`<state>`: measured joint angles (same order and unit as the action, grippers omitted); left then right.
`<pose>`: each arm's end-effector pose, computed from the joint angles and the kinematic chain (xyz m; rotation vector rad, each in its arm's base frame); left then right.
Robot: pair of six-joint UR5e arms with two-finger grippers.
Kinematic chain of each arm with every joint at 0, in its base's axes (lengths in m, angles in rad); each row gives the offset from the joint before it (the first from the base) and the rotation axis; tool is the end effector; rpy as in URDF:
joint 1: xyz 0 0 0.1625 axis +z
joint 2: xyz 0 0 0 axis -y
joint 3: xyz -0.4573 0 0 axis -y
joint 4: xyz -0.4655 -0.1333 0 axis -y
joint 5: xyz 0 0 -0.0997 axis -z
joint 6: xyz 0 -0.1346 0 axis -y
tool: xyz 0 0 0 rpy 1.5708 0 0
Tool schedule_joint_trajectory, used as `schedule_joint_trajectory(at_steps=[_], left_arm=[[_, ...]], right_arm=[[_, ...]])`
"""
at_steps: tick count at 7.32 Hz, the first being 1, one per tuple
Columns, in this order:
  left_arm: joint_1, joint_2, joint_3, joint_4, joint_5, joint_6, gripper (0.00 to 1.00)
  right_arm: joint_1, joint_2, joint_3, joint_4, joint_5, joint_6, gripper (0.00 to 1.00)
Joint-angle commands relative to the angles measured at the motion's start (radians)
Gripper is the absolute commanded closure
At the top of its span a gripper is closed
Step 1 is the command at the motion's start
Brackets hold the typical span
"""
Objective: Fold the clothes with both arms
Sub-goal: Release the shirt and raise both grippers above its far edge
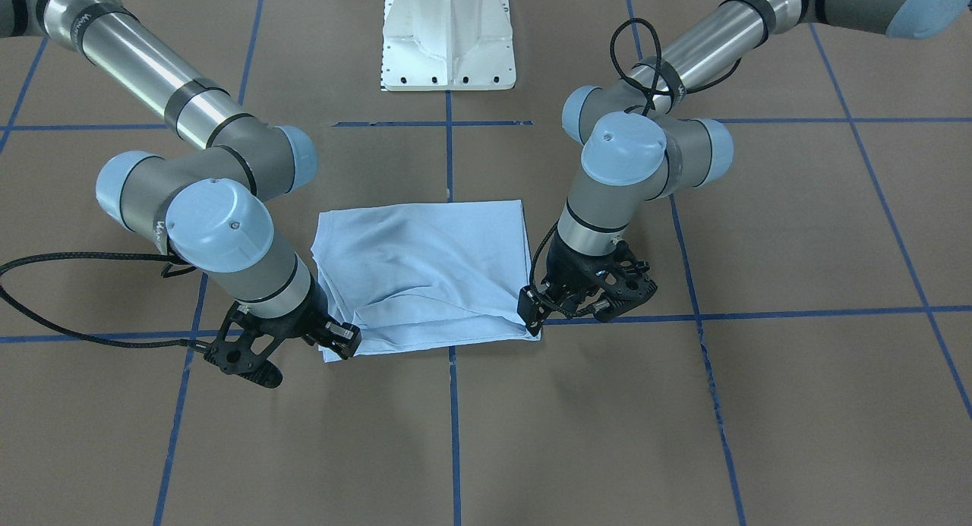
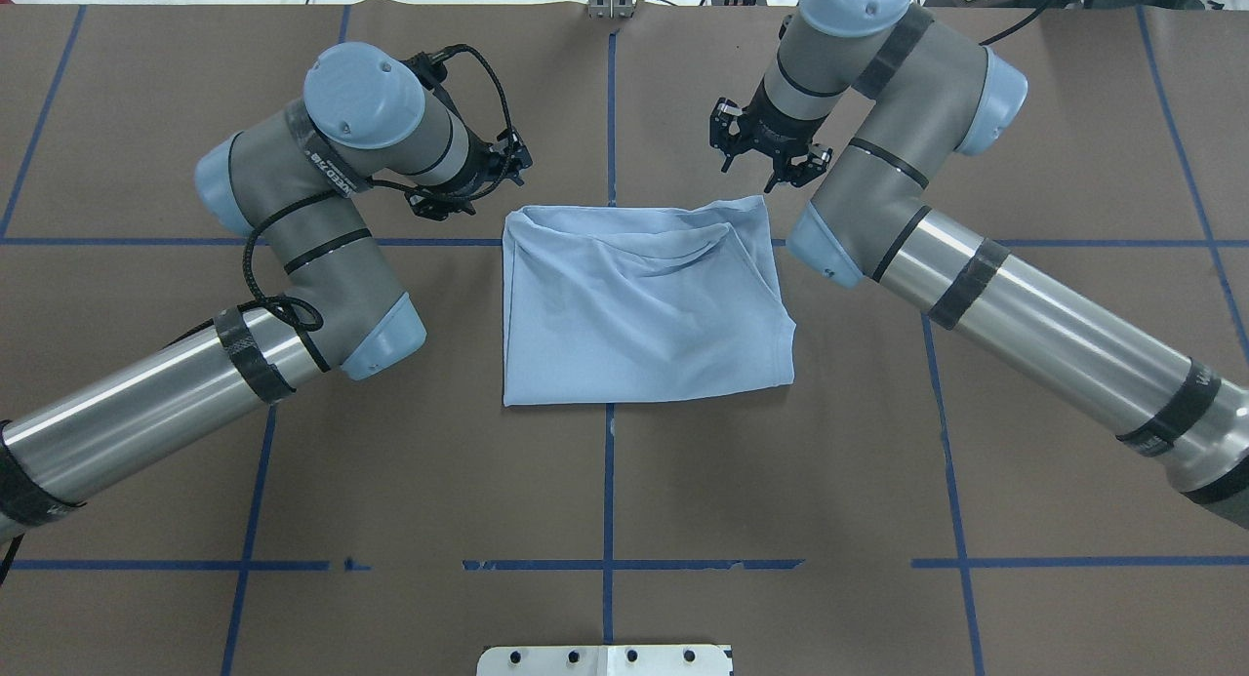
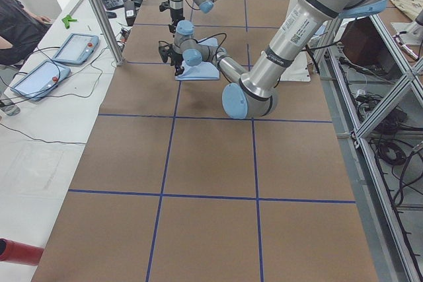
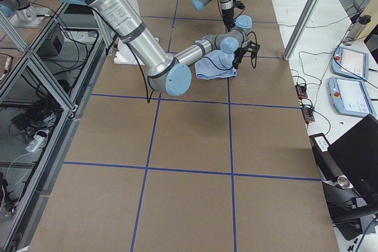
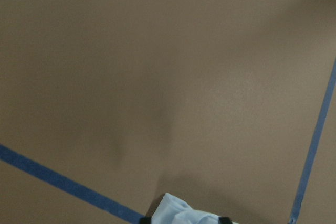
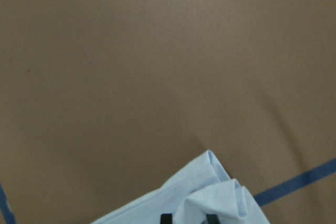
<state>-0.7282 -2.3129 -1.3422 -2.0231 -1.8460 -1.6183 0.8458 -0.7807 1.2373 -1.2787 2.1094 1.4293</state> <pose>0.5908 -0.6564 0.2626 0.0826 1.0037 -0.5775 -0.5450 -0.7121 0.2959 -0.1065 -0.8928 0.4553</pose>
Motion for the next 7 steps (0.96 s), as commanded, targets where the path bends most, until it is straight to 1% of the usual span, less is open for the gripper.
schedule_joint_trajectory(at_steps=[1, 2, 3, 4, 5, 6, 7], left_arm=[[-0.016, 0.000, 0.000, 0.001, -0.018, 0.043, 0.00], [-0.042, 0.019, -0.005, 0.006, -0.094, 0.114, 0.00], [-0.054, 0.088, -0.068, 0.004, -0.110, 0.167, 0.00], [-0.065, 0.131, -0.116, 0.004, -0.110, 0.198, 0.00], [-0.065, 0.168, -0.165, 0.006, -0.107, 0.199, 0.00], [-0.066, 0.196, -0.205, 0.009, -0.104, 0.199, 0.00], [-0.065, 0.205, -0.222, 0.009, -0.101, 0.199, 0.00]], right_arm=[[0.015, 0.001, 0.004, -0.005, 0.020, -0.015, 0.00], [0.034, -0.014, 0.011, -0.010, 0.023, -0.067, 0.00], [0.033, -0.053, 0.037, -0.011, 0.024, -0.119, 0.00], [0.009, -0.048, 0.053, -0.058, 0.026, -0.134, 0.00], [-0.031, -0.036, 0.079, -0.138, 0.026, -0.138, 0.00], [-0.060, -0.029, 0.111, -0.177, 0.026, -0.138, 0.00], [-0.103, -0.026, 0.102, -0.177, 0.012, -0.139, 0.00]])
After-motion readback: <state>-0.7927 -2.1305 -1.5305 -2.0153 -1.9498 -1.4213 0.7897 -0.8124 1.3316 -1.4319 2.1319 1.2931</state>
